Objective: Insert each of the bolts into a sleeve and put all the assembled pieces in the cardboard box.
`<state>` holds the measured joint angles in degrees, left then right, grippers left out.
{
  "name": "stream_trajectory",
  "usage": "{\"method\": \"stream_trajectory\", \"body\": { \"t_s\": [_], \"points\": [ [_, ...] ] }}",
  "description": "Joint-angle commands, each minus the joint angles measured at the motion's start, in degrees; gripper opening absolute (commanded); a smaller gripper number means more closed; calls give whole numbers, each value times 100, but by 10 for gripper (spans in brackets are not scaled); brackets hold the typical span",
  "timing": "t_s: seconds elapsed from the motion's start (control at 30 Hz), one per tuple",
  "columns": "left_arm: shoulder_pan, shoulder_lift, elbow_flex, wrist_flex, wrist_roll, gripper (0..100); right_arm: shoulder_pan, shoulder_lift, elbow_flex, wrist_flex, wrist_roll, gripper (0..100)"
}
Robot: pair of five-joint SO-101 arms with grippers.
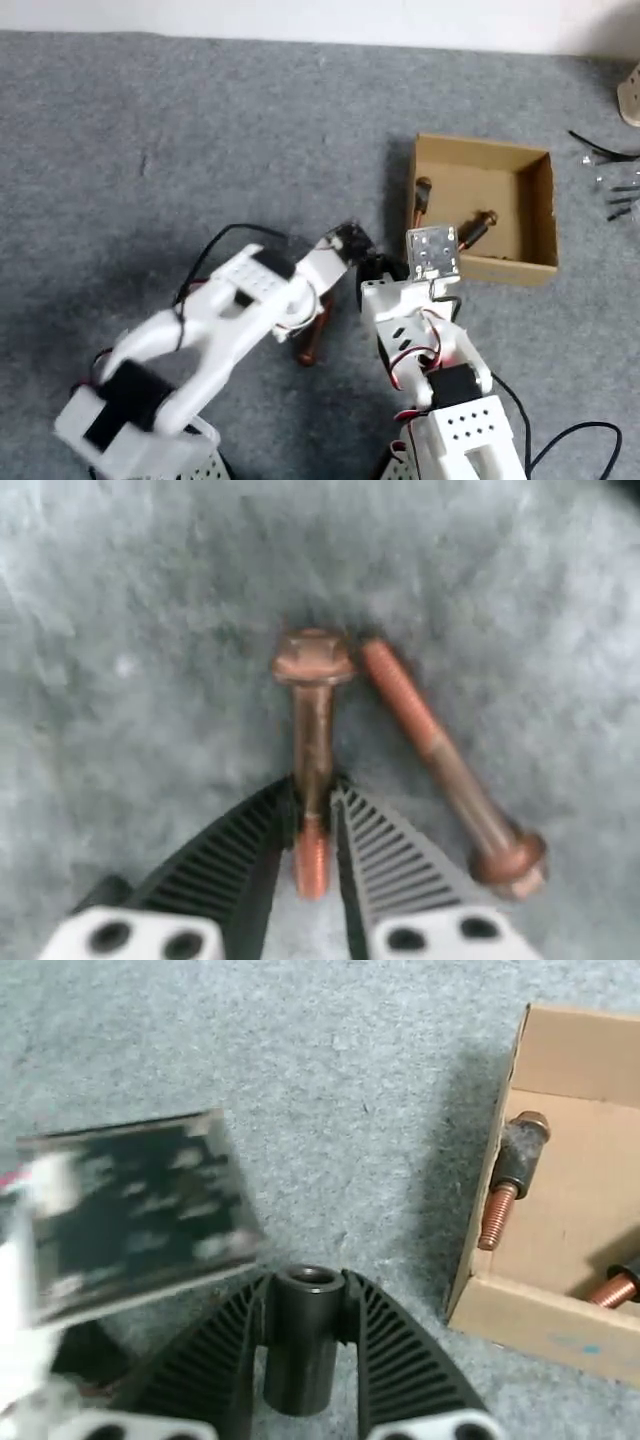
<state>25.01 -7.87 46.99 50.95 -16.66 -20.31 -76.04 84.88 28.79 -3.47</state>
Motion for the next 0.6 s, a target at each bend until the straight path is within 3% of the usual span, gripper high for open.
{"method": "stream_trajectory", "body": {
  "t_s": [0.0,0.17,0.47,0.57],
  "points": [
    [-163,-1640,848,-448,-79,6,66,-119,-40,-198,26,4],
    [-180,-3925,2316,-1240,-79,6,66,-119,-40,-198,26,4],
    [-884,-7371,4110,-2145,-44,6,-48,-119,22,-374,35,4],
    [-1086,-8391,4532,-2198,360,6,-198,-119,312,-743,457,4]
  ]
}}
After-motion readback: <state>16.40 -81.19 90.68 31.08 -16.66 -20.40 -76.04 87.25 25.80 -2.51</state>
